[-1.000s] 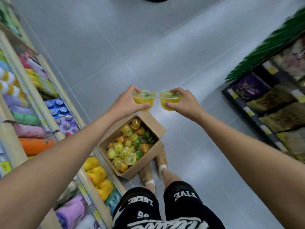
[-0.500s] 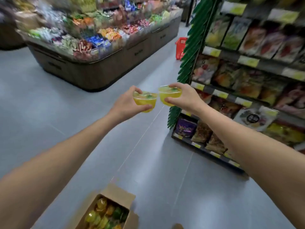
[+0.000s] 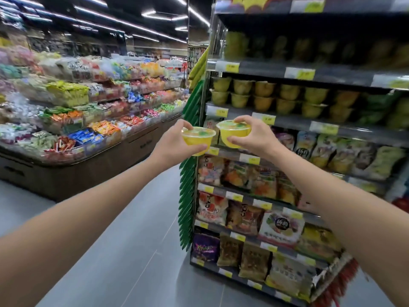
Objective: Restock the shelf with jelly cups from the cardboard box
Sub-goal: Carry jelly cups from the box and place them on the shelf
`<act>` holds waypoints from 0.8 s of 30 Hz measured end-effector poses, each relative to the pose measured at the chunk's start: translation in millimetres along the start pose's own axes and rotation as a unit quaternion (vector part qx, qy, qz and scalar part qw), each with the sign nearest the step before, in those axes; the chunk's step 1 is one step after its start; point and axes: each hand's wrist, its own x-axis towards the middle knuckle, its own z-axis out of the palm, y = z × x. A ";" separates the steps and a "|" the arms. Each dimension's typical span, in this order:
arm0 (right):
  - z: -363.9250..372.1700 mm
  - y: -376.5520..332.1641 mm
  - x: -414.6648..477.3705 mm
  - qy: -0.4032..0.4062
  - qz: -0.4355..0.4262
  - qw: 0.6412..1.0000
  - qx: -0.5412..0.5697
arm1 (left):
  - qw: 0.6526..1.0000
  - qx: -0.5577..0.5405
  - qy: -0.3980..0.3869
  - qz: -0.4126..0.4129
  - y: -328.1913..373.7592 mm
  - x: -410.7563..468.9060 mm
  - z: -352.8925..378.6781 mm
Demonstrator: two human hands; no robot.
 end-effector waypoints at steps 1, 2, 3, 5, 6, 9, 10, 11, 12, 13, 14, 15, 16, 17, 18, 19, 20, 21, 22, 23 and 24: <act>-10.7 4.5 4.4 0.004 -0.002 1.000 0.003 | 1.000 -0.006 0.006 0.007 9.4 8.6 5.6; -21.0 8.7 8.9 0.008 -0.003 1.000 0.004 | 1.000 -0.012 0.013 0.012 18.5 17.2 11.3; -30.7 12.8 13.4 0.015 -0.005 1.000 -0.001 | 1.000 -0.017 0.018 0.017 26.8 25.6 16.8; -47.4 22.1 23.5 0.032 -0.010 0.999 -0.012 | 0.999 -0.024 0.030 0.023 41.5 42.3 26.4; -55.1 26.2 28.8 0.039 -0.011 0.999 -0.013 | 0.999 -0.026 0.037 0.027 48.3 50.5 30.1; -73.5 36.4 45.7 0.064 -0.019 0.998 -0.022 | 0.997 -0.034 0.060 0.040 64.0 75.8 38.0; -78.6 40.1 52.8 0.073 -0.020 0.997 -0.025 | 0.996 -0.033 0.066 0.046 68.1 84.9 39.7; -83.4 43.1 60.1 0.082 -0.023 0.996 -0.027 | 0.996 -0.031 0.071 0.054 70.8 95.2 41.3; -87.6 46.6 67.8 0.088 -0.023 0.995 -0.027 | 0.995 -0.028 0.076 0.064 72.9 106.3 43.0; -91.5 50.2 75.6 0.097 -0.024 0.995 -0.028 | 0.994 -0.028 0.082 0.073 74.6 118.1 44.9; -95.0 54.2 83.8 0.107 -0.026 0.993 -0.030 | 0.992 -0.029 0.088 0.082 75.9 130.5 46.5; -98.1 58.3 92.9 0.118 -0.029 0.992 -0.034 | 0.991 -0.027 0.092 0.089 76.7 143.6 48.5; -101.8 62.2 102.5 0.129 -0.034 0.990 -0.037 | 0.991 -0.023 0.096 0.093 77.6 157.1 50.3; -105.4 65.5 112.8 0.140 -0.038 0.989 -0.041 | 0.990 -0.020 0.100 0.098 78.1 171.5 52.1; -109.4 68.3 123.9 0.149 -0.040 0.987 -0.044 | 0.989 -0.019 0.104 0.105 79.5 186.0 53.5; -113.5 70.7 135.8 0.159 -0.042 0.985 -0.048 | 0.988 -0.021 0.107 0.112 81.3 201.0 54.7; -117.7 73.4 148.5 0.169 -0.042 0.983 -0.052 | 0.986 -0.023 0.110 0.120 83.4 216.6 55.7; -121.8 75.6 161.1 0.181 -0.043 0.981 -0.055 | 0.985 -0.025 0.113 0.127 85.0 232.9 56.5; -125.4 77.9 173.7 0.190 -0.042 0.979 -0.058 | 0.984 -0.023 0.118 0.132 87.2 248.7 57.1; -129.2 79.8 186.2 0.199 -0.042 0.977 -0.060 | 0.983 -0.019 0.122 0.137 89.6 264.8 57.3; -132.7 81.4 198.3 0.205 -0.043 0.976 -0.060 | 0.982 -0.014 0.126 0.143 92.1 280.9 57.1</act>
